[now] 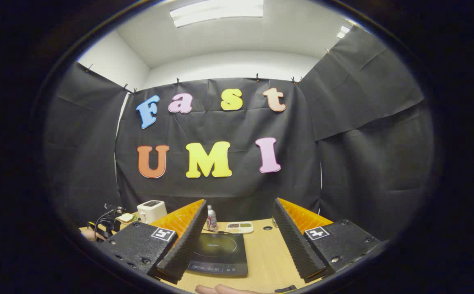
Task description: First push the handle of the pot to place it horizontally, then grasp the pot with both hands and set it on the induction cooktop.
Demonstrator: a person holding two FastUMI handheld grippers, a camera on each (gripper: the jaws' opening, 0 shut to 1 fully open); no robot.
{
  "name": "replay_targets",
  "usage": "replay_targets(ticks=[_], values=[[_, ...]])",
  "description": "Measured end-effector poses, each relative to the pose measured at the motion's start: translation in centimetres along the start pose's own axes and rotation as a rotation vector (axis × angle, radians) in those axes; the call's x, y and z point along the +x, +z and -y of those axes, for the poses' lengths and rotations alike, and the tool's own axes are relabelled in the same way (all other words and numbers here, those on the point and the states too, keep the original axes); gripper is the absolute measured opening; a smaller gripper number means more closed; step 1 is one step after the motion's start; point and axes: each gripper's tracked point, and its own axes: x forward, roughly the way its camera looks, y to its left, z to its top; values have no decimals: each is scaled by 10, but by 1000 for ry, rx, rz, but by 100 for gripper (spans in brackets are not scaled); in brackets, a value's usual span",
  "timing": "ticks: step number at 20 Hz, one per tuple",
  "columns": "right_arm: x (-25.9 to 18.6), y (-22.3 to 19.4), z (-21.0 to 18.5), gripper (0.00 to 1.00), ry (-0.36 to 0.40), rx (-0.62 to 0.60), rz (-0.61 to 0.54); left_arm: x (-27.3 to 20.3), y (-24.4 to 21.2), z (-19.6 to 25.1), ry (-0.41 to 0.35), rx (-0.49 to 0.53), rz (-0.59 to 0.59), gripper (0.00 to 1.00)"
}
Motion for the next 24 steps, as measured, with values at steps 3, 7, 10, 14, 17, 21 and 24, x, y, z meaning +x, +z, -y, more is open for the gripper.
replay_targets(ticks=[3,7,10,14,17,21,24], values=[[4,-6,-2,96,1,-3,-6,4,2,-7,-19,-13,-18,0],[12,-14,-8,96,9,-6,-22,8,7,-19,-7,-28,-29,0],[20,-20,-10,96,12,-14,-36,13,13,-26,-6,-30,-41,0],[27,-28,-10,96,5,-15,-48,23,25,-38,-13,-51,-52,0],[31,-22,-10,100,-13,-36,-24,32,34,-49,-10,-51,-60,0],[38,-21,-24,96,11,-47,-8,46,50,-63,15,-29,-72,0],[47,-24,-26,96,6,-60,-8,56,62,-71,36,-17,-78,0]])
